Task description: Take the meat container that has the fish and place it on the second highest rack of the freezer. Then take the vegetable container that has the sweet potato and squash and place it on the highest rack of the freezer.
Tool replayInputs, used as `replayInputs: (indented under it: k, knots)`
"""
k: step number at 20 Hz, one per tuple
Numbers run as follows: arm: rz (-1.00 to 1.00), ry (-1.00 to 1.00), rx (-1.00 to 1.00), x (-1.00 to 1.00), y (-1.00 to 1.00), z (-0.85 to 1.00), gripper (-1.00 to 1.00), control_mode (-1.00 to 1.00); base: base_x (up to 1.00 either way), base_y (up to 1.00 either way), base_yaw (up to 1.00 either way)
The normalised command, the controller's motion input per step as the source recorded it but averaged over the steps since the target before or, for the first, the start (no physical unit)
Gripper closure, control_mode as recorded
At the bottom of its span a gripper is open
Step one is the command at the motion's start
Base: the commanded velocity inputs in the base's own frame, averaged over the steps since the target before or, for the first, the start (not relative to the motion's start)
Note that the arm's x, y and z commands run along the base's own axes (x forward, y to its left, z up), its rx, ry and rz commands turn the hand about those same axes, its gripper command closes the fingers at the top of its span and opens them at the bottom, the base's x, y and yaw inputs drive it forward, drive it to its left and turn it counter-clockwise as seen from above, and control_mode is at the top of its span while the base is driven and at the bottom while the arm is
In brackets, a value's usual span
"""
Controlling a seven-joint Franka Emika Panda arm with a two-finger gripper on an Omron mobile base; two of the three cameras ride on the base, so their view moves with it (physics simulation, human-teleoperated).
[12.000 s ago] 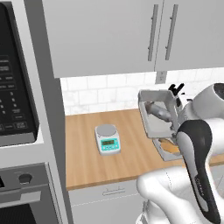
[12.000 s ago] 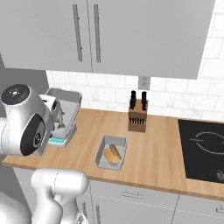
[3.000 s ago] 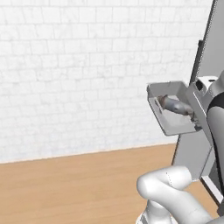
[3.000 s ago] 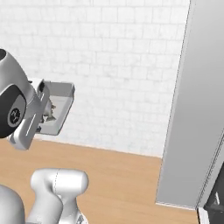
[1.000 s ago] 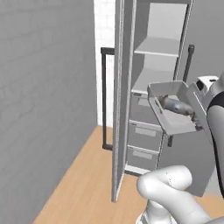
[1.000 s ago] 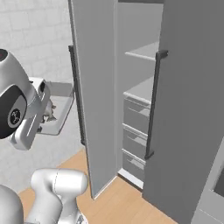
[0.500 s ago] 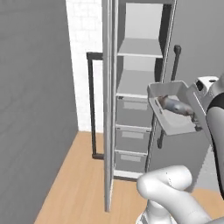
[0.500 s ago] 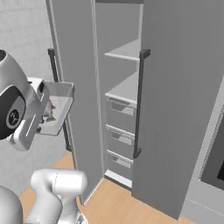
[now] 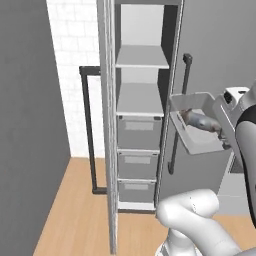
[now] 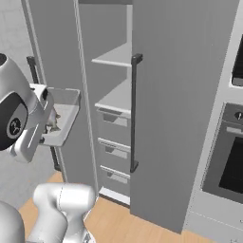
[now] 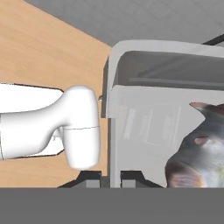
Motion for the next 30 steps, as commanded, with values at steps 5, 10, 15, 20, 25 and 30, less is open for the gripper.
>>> replayInputs:
  k: [5, 10, 15, 20, 25, 30]
  knots:
    - [0.0, 0.0, 0.0, 0.0, 0.0, 0.0, 1.0, 1.0, 0.38, 0.38, -0.16]
    - [0.0, 0.0, 0.0, 0.0, 0.0, 0.0, 1.0, 1.0, 0.44, 0.27, -0.09]
    - [0.0, 0.0, 0.0, 0.0, 0.0, 0.0, 1.0, 1.0, 0.36, 0.01, -0.08]
    - [0.0, 0.0, 0.0, 0.0, 0.0, 0.0, 1.0, 1.0, 0.4, 0.02, -0.07]
    - [0.0, 0.0, 0.0, 0.0, 0.0, 0.0, 1.0, 1.0, 0.43, 0.21, -0.08]
    - [0.0, 0.0, 0.0, 0.0, 0.0, 0.0, 1.0, 1.0, 0.41, 0.18, -0.07]
